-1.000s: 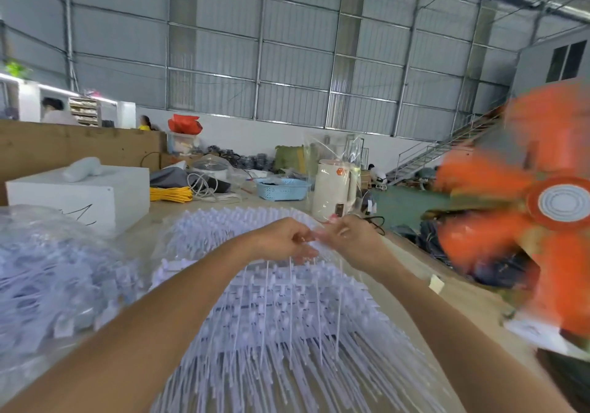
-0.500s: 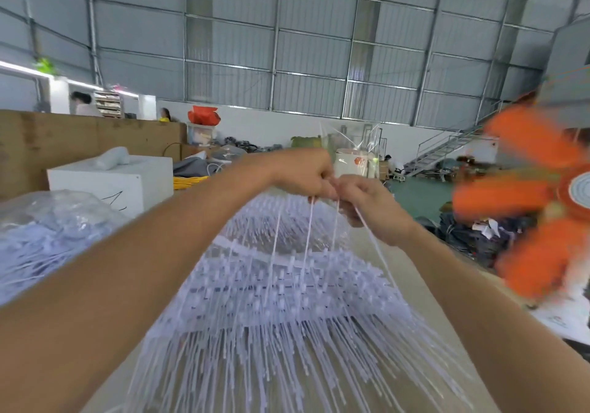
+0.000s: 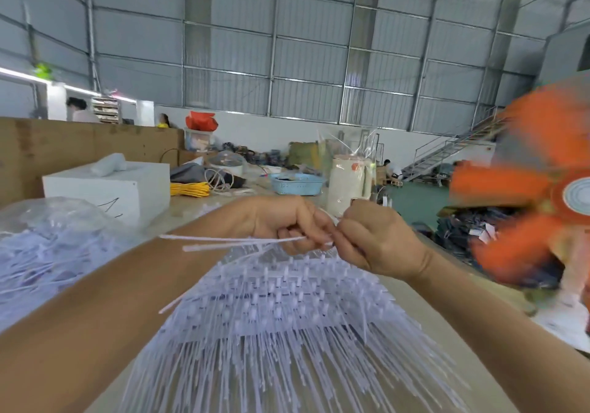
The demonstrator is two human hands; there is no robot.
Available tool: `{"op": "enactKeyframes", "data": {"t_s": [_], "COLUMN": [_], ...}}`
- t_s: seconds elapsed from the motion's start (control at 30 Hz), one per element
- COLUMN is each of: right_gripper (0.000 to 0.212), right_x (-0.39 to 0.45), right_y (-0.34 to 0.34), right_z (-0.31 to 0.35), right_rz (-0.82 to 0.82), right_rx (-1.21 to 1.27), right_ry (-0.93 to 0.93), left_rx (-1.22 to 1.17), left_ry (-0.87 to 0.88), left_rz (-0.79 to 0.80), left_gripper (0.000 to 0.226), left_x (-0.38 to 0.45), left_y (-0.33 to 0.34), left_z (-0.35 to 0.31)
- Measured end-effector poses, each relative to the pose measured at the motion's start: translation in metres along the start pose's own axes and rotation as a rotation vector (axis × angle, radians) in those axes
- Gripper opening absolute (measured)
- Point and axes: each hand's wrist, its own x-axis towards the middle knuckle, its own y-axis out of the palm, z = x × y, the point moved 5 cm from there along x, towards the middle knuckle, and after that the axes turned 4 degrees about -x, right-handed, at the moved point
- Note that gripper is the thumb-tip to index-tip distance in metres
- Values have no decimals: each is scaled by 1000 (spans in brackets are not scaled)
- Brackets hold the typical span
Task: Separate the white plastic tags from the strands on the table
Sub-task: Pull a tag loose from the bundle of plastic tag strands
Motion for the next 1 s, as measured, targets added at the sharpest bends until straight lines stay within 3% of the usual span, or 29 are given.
{"op": "enactKeyframes", "data": {"t_s": [0.07,0.1,0.17,0.23,0.3,0.37,0.43,0.5,0.6,0.7,0.8,0.9,1.0], "right_gripper": [30,28,31,35,36,36,35,33,23,49,52,43,38], "right_x": [-24,-41,-79,-111,-113,-96,-79,-67,-53,-46,-48,-46,-45], "right_y": [-2,-9,-27,-22,0,17,27,34,49,62,65,68,69], "right_z": [-16,-32,-69,-93,-94,-87,-81,-73,-57,-46,-45,-37,-38], "right_rz": [13,14,12,28,-16,-40,22,108,266,399,509,443,371], "right_rx": [-109,-149,-174,-1,360,570,680,744,699,600,478,591,606], "right_ry": [37,168,624,1076,1321,1353,1316,1263,1167,1084,982,944,974], "left_rx": [21,1,-7,107,191,302,480,562,648,609,510,516,580], "left_ry": [-29,-27,10,47,75,77,52,37,39,126,147,162,140], "left_rz": [-15,-76,-299,-483,-473,-412,-415,-448,-493,-500,-573,-606,-630], "left_gripper": [21,23,19,20,19,21,15,24,32,14,31,38,21], "left_x": [-9,-18,-36,-39,-21,0,13,20,26,25,22,23,20], "left_y": [-13,-25,-59,-71,-54,-34,-25,-23,-19,-19,-24,-27,-33], "left_z": [6,7,9,7,-2,-9,-9,-5,2,4,7,6,6]}}
